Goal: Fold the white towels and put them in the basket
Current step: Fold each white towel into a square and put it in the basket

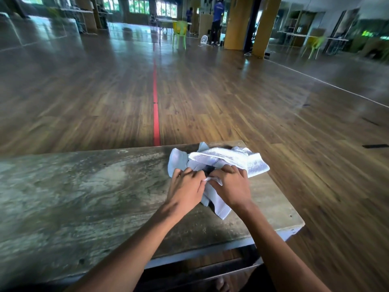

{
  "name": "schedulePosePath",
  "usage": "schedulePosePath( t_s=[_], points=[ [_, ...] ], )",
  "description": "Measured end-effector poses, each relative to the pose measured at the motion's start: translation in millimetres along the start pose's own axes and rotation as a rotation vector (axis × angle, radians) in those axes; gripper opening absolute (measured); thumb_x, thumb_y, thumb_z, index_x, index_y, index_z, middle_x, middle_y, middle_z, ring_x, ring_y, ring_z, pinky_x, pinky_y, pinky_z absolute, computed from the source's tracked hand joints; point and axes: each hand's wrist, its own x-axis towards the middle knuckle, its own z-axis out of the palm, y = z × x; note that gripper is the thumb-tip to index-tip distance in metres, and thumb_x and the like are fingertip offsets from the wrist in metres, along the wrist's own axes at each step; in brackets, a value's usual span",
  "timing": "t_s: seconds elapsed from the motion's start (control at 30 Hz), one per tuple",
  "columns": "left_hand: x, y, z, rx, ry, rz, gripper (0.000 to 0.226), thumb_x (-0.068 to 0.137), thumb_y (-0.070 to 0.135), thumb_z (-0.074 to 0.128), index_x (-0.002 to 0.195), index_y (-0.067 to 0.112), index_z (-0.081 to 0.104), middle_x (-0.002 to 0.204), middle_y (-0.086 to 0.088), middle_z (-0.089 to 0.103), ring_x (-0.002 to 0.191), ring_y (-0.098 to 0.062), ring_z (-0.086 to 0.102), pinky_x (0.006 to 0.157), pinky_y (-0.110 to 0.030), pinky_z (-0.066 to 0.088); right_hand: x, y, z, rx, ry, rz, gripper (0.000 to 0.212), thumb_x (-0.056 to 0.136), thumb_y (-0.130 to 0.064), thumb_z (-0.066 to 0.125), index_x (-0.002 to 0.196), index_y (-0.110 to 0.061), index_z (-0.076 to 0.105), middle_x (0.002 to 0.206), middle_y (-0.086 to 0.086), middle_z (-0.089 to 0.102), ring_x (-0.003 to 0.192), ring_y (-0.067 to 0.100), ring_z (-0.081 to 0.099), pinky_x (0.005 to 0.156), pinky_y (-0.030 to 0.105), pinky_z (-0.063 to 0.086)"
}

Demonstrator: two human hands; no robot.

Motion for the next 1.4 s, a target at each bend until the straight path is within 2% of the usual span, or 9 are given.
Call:
schedulePosePath(
  t_s=[0.13, 0.27, 0.57, 0.73, 0.9, 1.03, 1.17, 1.27, 1.4],
  points=[
    [-5, -16, -31, 0.078, 0.031, 0.045, 0.012, 0.088, 0.022, 0.055, 0.076, 0.022, 0.058, 0.071, 0.008, 0.064, 0.077, -0.016, 0.059, 0.074, -0.032, 0.031, -1, -13, -14, 0.002, 0.066, -0.065, 0.015, 0.086, -0.047, 0.060, 0.090, -0.036, 0.068, 0.098, -0.008, 0.059, 0.100, 0.021, 0.053, 0.077, 0.036, 0.028],
    [-4, -35, -67, 0.144, 0.069, 0.070, 0.012, 0.079, 0.018, 0.065, 0.072, 0.021, 0.056, 0.061, 0.006, 0.063, 0.069, -0.020, 0.060, 0.067, -0.032, 0.026, 6, -30, -45, -0.001, 0.051, -0.118, 0.029, 0.088, -0.041, 0.040, 0.089, -0.034, 0.069, 0.101, -0.009, 0.060, 0.101, 0.020, 0.051, 0.073, 0.034, 0.020],
    [37, -52, -192, 0.137, 0.128, 0.063, 0.011, 0.092, 0.023, 0.041, 0.094, 0.018, 0.051, 0.085, 0.003, 0.066, 0.091, -0.020, 0.057, 0.087, -0.036, 0.033, 60, -94, -176, 0.008, 0.019, -0.213, 0.023, 0.085, -0.020, 0.051, 0.097, -0.033, 0.066, 0.096, -0.013, 0.070, 0.108, 0.011, 0.055, 0.087, 0.033, 0.023],
    [68, -52, -258, 0.015, 0.173, -0.012, 0.007, 0.092, 0.016, 0.038, 0.095, 0.018, 0.045, 0.072, 0.000, 0.065, 0.075, -0.026, 0.061, 0.090, -0.036, 0.034, 88, -122, -239, 0.100, 0.049, -0.236, 0.017, 0.084, -0.018, 0.055, 0.089, -0.031, 0.065, 0.081, -0.015, 0.063, 0.094, 0.010, 0.058, 0.081, 0.030, 0.021],
    [83, -60, -309, 0.118, 0.214, 0.088, 0.006, 0.093, 0.017, 0.038, 0.094, 0.022, 0.042, 0.075, 0.002, 0.066, 0.077, -0.024, 0.061, 0.080, -0.033, 0.032, 100, -137, -274, 0.169, -0.113, -0.238, 0.007, 0.083, -0.023, 0.060, 0.077, -0.021, 0.062, 0.069, -0.014, 0.060, 0.077, 0.011, 0.053, 0.102, 0.040, 0.020],
    [80, -63, -339, 0.212, 0.188, 0.102, 0.014, 0.097, 0.014, 0.034, 0.097, 0.021, 0.046, 0.073, 0.004, 0.063, 0.070, -0.021, 0.056, 0.090, -0.033, 0.034, 97, -136, -278, 0.198, -0.246, -0.249, 0.008, 0.084, -0.018, 0.058, 0.077, -0.015, 0.060, 0.045, -0.021, 0.050, 0.059, 0.003, 0.044, 0.108, 0.052, 0.007],
    [72, -84, -359, 0.343, 0.141, 0.085, 0.026, 0.099, 0.019, 0.036, 0.109, 0.029, 0.058, 0.091, 0.005, 0.070, 0.091, -0.017, 0.062, 0.095, -0.034, 0.031, 93, -125, -273, 0.226, -0.322, -0.248, 0.009, 0.077, -0.024, 0.062, 0.082, -0.016, 0.065, 0.063, -0.013, 0.063, 0.060, 0.004, 0.050, 0.093, 0.041, 0.025],
    [60, -99, -365, 0.438, 0.111, 0.074, 0.026, 0.098, 0.020, 0.039, 0.109, 0.031, 0.060, 0.090, 0.006, 0.070, 0.092, -0.016, 0.062, 0.089, -0.033, 0.030, 90, -119, -275, 0.268, -0.312, -0.227, 0.011, 0.075, -0.029, 0.063, 0.082, -0.027, 0.069, 0.072, -0.016, 0.069, 0.068, 0.003, 0.057, 0.088, 0.037, 0.021],
    [41, -99, -362, 0.105, -0.009, -0.085, 0.024, 0.088, 0.034, 0.047, 0.107, 0.033, 0.060, 0.090, 0.014, 0.070, 0.090, -0.009, 0.063, 0.098, -0.032, 0.035, 83, -132, -276, 0.417, -0.247, -0.261, 0.010, 0.082, -0.021, 0.066, 0.078, -0.029, 0.070, 0.074, -0.011, 0.069, 0.070, 0.003, 0.060, 0.087, 0.034, 0.036]
  ],
)
